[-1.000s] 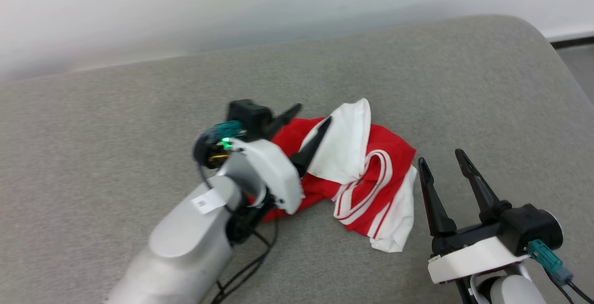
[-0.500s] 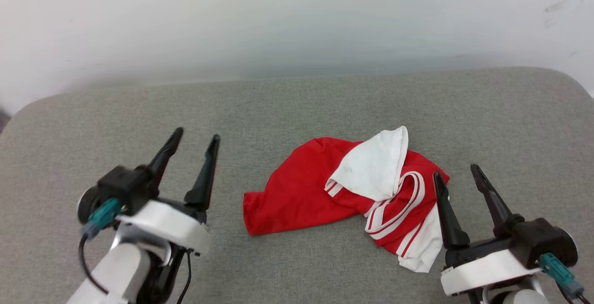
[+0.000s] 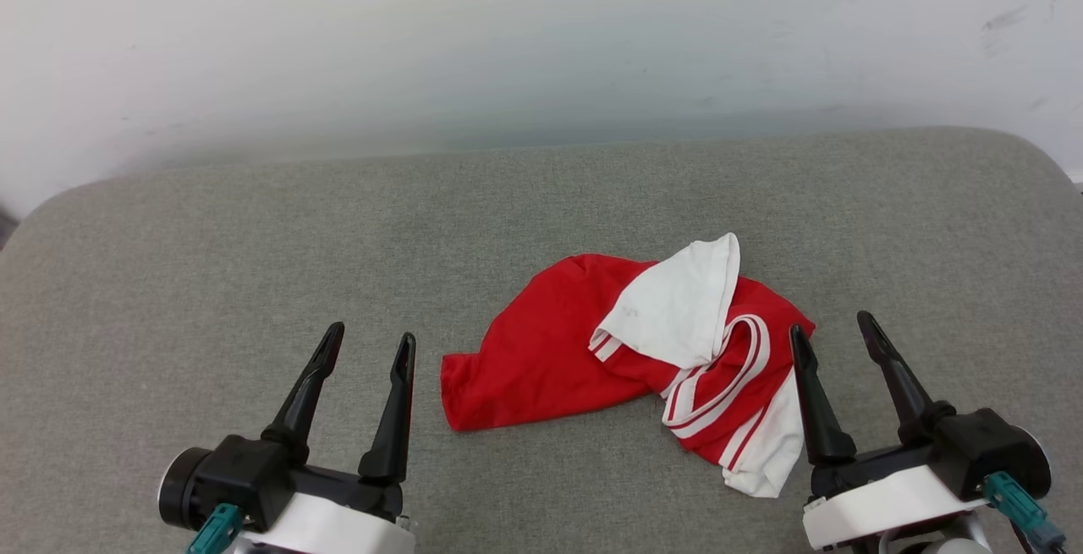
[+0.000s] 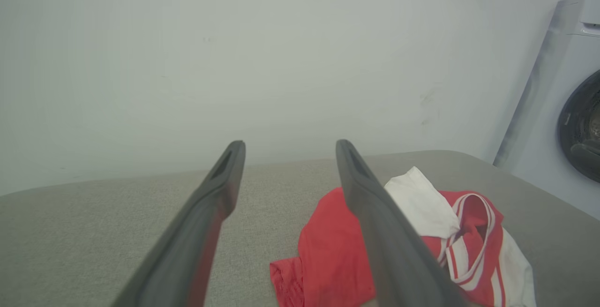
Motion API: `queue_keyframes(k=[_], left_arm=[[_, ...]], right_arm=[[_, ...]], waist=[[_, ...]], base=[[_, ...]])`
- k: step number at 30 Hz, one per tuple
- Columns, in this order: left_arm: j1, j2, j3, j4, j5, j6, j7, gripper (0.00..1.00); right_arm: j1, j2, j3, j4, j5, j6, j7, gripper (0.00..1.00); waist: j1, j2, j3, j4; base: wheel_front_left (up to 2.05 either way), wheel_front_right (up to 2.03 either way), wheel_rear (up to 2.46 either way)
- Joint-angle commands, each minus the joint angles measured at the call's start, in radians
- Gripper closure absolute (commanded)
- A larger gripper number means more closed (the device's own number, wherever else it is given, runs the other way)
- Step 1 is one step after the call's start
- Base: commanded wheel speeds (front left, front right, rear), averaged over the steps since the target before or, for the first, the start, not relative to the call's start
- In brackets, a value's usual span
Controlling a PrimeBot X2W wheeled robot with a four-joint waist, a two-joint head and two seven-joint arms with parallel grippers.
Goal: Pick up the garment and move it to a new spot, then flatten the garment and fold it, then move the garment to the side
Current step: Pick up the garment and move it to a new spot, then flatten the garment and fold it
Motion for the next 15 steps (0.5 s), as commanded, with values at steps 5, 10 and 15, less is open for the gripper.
queue_keyframes(k=[5,10,15], left_arm=[[0.028,-0.049,0.040,0.005,0.050,-0.048,-0.002,0.00],[0.026,-0.066,0.055,0.031,0.073,-0.080,-0.003,0.00],[-0.010,-0.059,0.036,0.078,0.056,-0.097,0.055,0.00]], right_arm=[[0.009,0.001,0.004,0.000,0.004,0.000,-0.002,0.00],[0.004,0.002,0.007,-0.005,-0.001,0.000,-0.002,0.00],[-0.005,0.001,0.017,-0.012,-0.008,0.000,-0.002,0.00]], waist=[[0.0000,0.0000,0.001,-0.002],[0.0000,0.0000,0.010,-0.006],[0.0000,0.0000,0.044,-0.018]], base=[[0.00,0.00,0.00],[0.00,0.00,0.00],[0.00,0.00,0.00]])
